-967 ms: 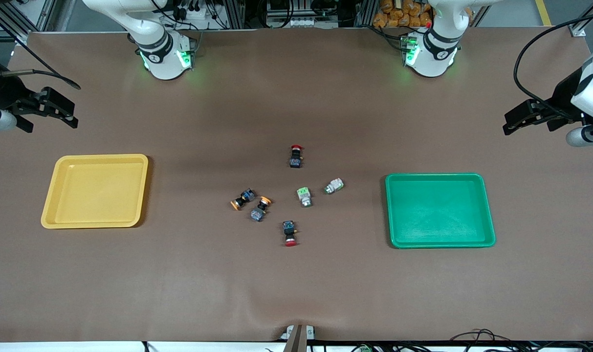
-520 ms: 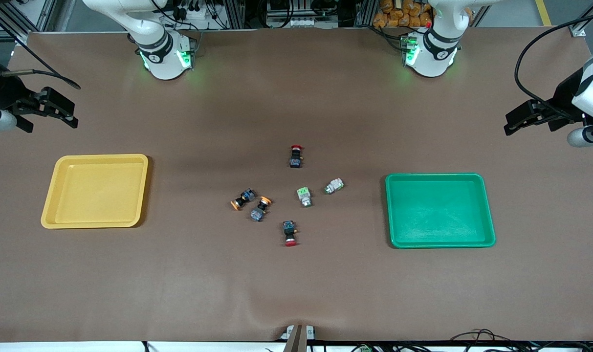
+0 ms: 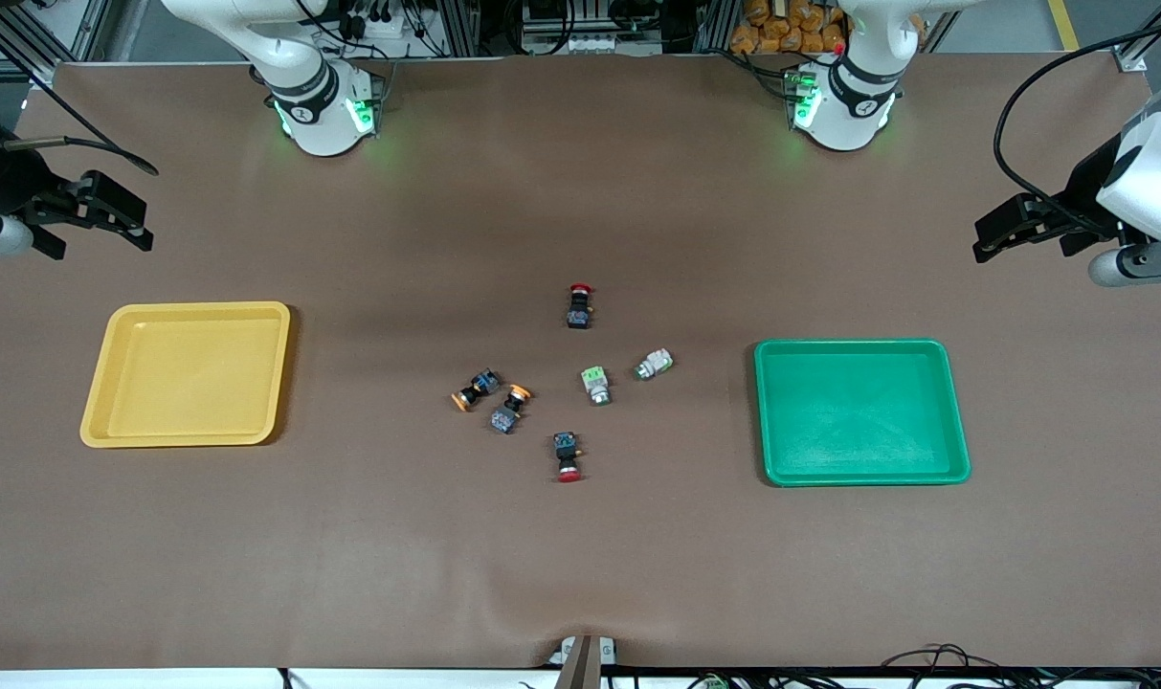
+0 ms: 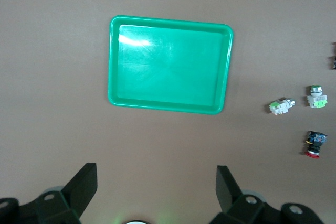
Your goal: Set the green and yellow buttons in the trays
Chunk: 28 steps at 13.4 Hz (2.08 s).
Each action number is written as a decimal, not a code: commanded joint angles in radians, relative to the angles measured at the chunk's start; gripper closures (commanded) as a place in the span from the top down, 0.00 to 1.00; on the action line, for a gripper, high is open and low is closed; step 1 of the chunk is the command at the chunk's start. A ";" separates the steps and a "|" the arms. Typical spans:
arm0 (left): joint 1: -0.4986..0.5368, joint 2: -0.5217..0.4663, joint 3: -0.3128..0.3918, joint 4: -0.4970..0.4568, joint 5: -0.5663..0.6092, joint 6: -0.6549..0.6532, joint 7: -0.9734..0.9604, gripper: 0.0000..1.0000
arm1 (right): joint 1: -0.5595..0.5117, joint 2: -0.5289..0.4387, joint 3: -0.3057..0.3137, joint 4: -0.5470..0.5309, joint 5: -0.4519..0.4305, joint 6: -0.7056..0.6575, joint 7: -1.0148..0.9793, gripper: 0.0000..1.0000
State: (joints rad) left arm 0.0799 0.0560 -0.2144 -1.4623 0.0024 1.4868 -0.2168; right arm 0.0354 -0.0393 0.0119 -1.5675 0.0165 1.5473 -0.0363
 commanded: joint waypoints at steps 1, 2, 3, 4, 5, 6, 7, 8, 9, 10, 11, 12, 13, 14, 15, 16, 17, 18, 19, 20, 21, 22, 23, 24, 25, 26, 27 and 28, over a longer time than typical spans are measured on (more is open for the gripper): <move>0.006 -0.027 -0.010 -0.038 0.024 0.009 -0.010 1.00 | -0.009 -0.004 0.003 -0.006 0.014 -0.004 0.016 1.00; 0.006 -0.031 -0.010 -0.055 0.024 0.026 -0.010 1.00 | -0.009 -0.004 0.003 -0.006 0.014 -0.004 0.016 1.00; 0.006 -0.038 -0.010 -0.081 0.024 0.055 -0.010 1.00 | -0.009 -0.004 0.003 -0.006 0.014 -0.004 0.016 1.00; 0.008 -0.042 -0.010 -0.111 0.025 0.087 -0.010 1.00 | -0.009 -0.002 0.003 -0.006 0.014 -0.004 0.018 1.00; 0.008 -0.050 -0.010 -0.145 0.036 0.125 -0.010 1.00 | -0.011 0.009 0.003 -0.006 0.014 -0.004 0.016 1.00; 0.008 -0.054 -0.011 -0.183 0.042 0.166 -0.010 1.00 | -0.009 0.010 0.003 -0.006 0.014 -0.006 0.016 1.00; 0.008 -0.065 -0.011 -0.222 0.042 0.214 -0.010 1.00 | -0.009 0.012 0.003 -0.005 0.014 -0.009 0.016 1.00; 0.008 -0.074 -0.011 -0.266 0.042 0.265 -0.010 1.00 | -0.011 0.012 0.002 -0.005 0.014 -0.009 0.018 1.00; 0.009 -0.079 -0.011 -0.298 0.042 0.308 -0.010 1.00 | -0.009 0.022 0.003 -0.002 0.014 -0.007 0.016 1.00; 0.011 -0.079 -0.010 -0.320 0.042 0.335 -0.010 1.00 | -0.008 0.036 0.003 0.000 0.013 -0.009 0.015 1.00; 0.011 -0.079 -0.008 -0.344 0.042 0.364 -0.012 1.00 | -0.011 0.042 0.003 0.000 0.013 -0.009 0.013 1.00; 0.012 -0.079 -0.008 -0.371 0.042 0.395 -0.012 1.00 | -0.011 0.047 0.003 0.001 0.011 -0.007 0.010 1.00; 0.012 -0.079 -0.008 -0.397 0.042 0.424 -0.012 1.00 | -0.012 0.049 0.002 0.003 0.011 -0.007 0.009 1.00; 0.014 -0.077 -0.008 -0.421 0.041 0.458 -0.012 1.00 | -0.012 0.058 0.002 0.001 0.010 -0.001 0.006 1.00; 0.032 -0.076 -0.010 -0.447 0.042 0.495 -0.012 1.00 | -0.009 0.099 0.002 0.006 -0.006 0.004 0.004 1.00; 0.038 -0.074 -0.010 -0.476 0.042 0.535 -0.012 1.00 | -0.009 0.133 0.002 0.023 -0.010 0.002 0.006 1.00; 0.038 -0.073 -0.010 -0.499 0.042 0.568 -0.012 1.00 | -0.012 0.172 0.002 0.023 -0.010 0.002 0.009 1.00; 0.038 -0.065 -0.010 -0.515 0.041 0.596 -0.012 1.00 | -0.014 0.200 0.000 0.026 -0.009 -0.006 0.003 1.00; 0.040 -0.048 -0.010 -0.518 0.042 0.612 -0.012 1.00 | -0.020 0.205 -0.001 0.024 -0.010 0.000 0.003 1.00; 0.041 -0.036 -0.010 -0.518 0.042 0.622 -0.012 1.00 | -0.023 0.214 -0.003 0.026 -0.012 0.005 0.003 1.00; 0.040 -0.028 -0.010 -0.518 0.042 0.626 -0.010 1.00 | -0.025 0.234 -0.004 0.027 -0.009 0.007 0.004 1.00; 0.040 -0.024 -0.010 -0.523 0.042 0.630 -0.009 1.00 | -0.032 0.249 -0.004 0.035 -0.001 0.008 0.004 1.00; 0.038 -0.022 -0.010 -0.533 0.042 0.641 -0.009 1.00 | -0.043 0.262 -0.004 0.041 0.002 0.034 0.003 1.00; 0.038 -0.022 -0.010 -0.552 0.042 0.662 -0.009 1.00 | -0.045 0.265 -0.006 0.040 0.005 0.074 0.007 1.00; 0.040 -0.022 -0.010 -0.576 0.042 0.697 0.000 1.00 | -0.045 0.268 -0.006 0.038 0.008 0.103 0.010 1.00; 0.038 -0.015 -0.010 -0.590 0.042 0.723 0.010 1.00 | -0.043 0.275 -0.006 0.038 0.010 0.114 0.013 1.00; 0.032 0.001 -0.011 -0.593 0.042 0.736 0.010 1.00 | -0.042 0.285 -0.004 0.040 0.019 0.123 0.018 1.00; 0.026 0.021 -0.014 -0.592 0.042 0.747 0.008 1.00 | -0.035 0.286 -0.004 0.038 0.046 0.145 0.021 1.00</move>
State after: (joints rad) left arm 0.1088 0.0546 -0.2171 -2.0392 0.0231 2.1935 -0.2114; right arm 0.0053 0.2257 -0.0035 -1.5555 0.0260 1.6750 -0.0302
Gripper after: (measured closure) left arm 0.000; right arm 0.000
